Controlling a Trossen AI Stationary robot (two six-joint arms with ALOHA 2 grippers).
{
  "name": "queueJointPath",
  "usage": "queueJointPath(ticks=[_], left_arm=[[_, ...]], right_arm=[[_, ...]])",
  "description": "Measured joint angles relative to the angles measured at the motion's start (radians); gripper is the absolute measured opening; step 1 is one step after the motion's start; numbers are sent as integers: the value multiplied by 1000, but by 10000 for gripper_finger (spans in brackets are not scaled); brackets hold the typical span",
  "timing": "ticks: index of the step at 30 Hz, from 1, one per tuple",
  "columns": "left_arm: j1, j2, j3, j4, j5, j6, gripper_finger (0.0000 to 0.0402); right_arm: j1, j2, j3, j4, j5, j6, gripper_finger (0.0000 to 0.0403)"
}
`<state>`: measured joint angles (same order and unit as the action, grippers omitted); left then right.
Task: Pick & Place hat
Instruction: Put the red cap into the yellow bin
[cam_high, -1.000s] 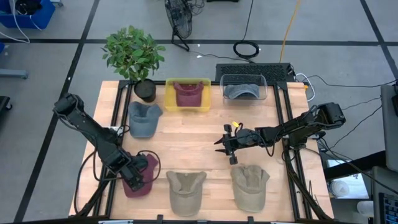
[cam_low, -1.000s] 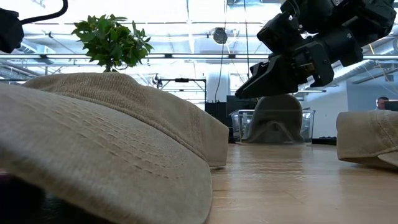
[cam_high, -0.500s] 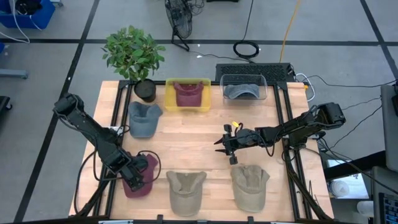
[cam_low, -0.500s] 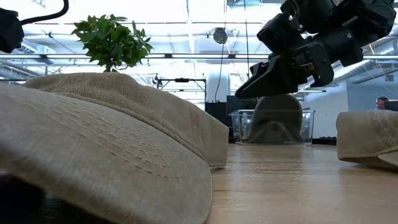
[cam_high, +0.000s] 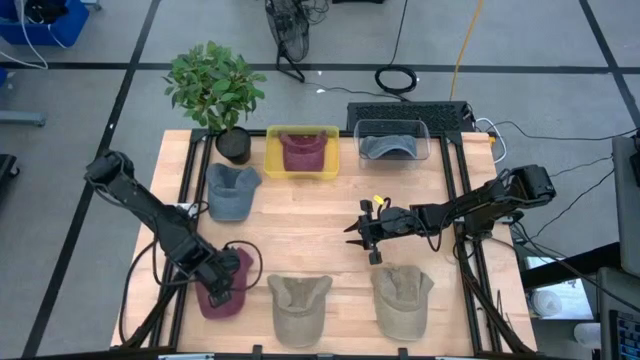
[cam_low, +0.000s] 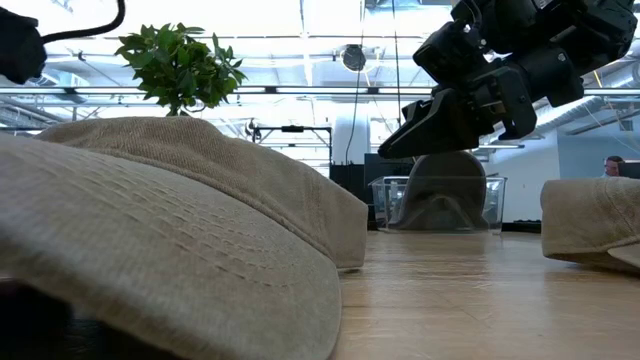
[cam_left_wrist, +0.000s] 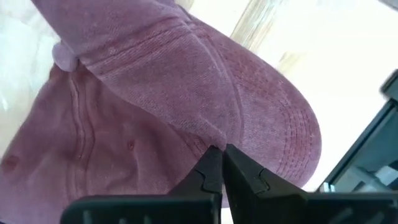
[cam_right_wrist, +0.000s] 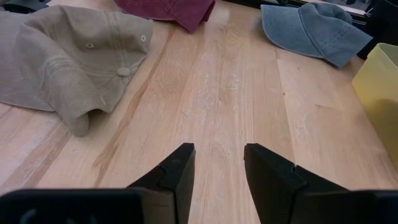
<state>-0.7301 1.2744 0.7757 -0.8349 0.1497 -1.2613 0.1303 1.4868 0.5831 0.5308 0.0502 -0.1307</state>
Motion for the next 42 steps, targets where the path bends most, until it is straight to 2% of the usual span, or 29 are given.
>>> queueJointPath(ticks=[3, 7, 14, 19, 27, 30, 33, 42], left_arm=[[32, -10, 21, -3, -6, 52, 6], [93, -12, 86, -10, -69, 149, 8], [212, -13, 253, -208, -189, 339, 7], [343, -13, 346, -221, -256, 525, 5], [578, 8, 396, -202, -260, 814, 5], [682, 36, 396, -144, -258, 916, 5], [771, 62, 396, -63, -212, 1013, 11], [957, 140, 397, -22, -183, 1231, 11]], right_arm=[[0, 0, 0, 0, 0, 10, 125], [0, 0, 0, 1, 1, 13, 125], [0, 0, -1, 1, 1, 14, 125], [0, 0, -5, 0, 1, 33, 125], [0, 0, -5, -5, 1, 55, 125], [0, 0, -5, -5, 1, 65, 125], [1, 0, -5, -8, 1, 78, 125], [2, 0, -5, -27, 1, 116, 125]])
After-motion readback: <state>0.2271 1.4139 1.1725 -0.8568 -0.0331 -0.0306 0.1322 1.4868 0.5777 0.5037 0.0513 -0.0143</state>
